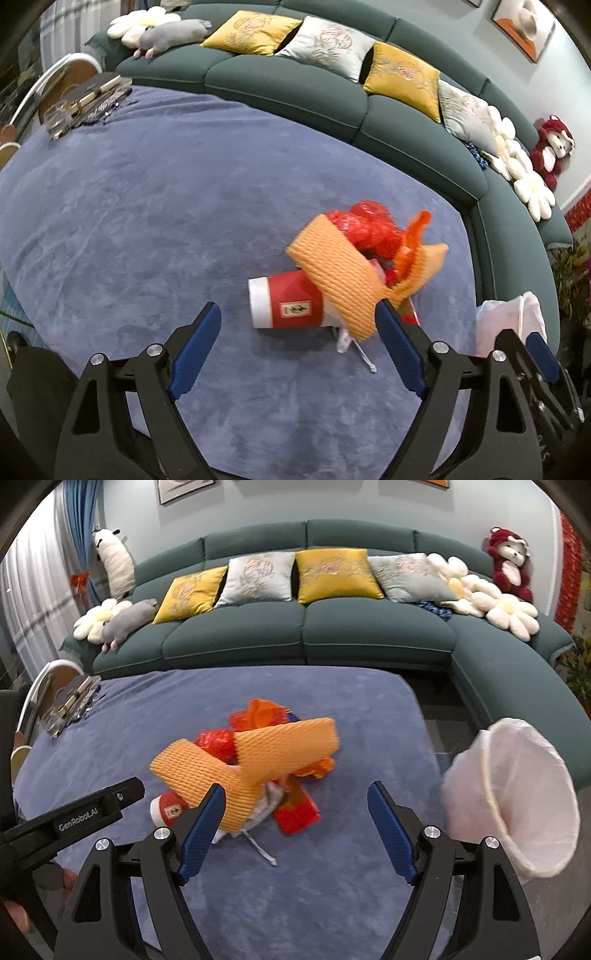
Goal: Collect trash
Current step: 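Move both tools back toward the orange foam nets on the table, then grasp an orange foam net with each tool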
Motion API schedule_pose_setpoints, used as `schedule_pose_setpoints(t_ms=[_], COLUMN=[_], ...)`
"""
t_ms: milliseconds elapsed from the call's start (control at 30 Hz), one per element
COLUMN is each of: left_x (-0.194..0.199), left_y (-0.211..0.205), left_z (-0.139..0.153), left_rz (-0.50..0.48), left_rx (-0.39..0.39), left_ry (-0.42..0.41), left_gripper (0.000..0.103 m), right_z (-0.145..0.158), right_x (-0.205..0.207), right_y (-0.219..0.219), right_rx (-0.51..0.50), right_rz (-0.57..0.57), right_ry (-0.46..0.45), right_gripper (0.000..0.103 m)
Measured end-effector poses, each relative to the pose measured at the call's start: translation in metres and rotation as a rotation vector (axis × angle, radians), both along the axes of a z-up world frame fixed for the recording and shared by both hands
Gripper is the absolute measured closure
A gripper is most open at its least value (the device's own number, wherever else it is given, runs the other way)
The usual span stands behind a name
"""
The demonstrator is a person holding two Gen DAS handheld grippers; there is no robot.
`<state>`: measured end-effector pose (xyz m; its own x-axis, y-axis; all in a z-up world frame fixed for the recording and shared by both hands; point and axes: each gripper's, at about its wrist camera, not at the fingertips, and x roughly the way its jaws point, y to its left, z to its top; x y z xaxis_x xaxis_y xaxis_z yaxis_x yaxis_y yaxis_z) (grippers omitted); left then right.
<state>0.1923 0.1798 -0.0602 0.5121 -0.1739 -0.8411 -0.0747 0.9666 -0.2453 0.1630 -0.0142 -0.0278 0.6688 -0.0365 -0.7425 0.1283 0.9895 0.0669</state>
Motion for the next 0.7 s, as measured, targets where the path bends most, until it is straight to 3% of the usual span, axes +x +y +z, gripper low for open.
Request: schedule_pose_setpoints(t_ms=[433, 700], left_x=[0.037, 0.05], left_y=[0.032, 0.023], left_z=[-0.025, -0.035], left_rz=[0.066, 0.045], left_rx=[-0.035, -0.073], left_ry=[0.064, 0.094], left_gripper=[0.02, 0.02], right_z=[-0.033, -0.053], right_x=[0.068, 0.086], right_y=[0.032, 0.028], right_rx=[0.011, 0.003], right_rz=[0.007, -0.017], right_ry=[0.056, 0.087], right_gripper=[0.027, 0.028])
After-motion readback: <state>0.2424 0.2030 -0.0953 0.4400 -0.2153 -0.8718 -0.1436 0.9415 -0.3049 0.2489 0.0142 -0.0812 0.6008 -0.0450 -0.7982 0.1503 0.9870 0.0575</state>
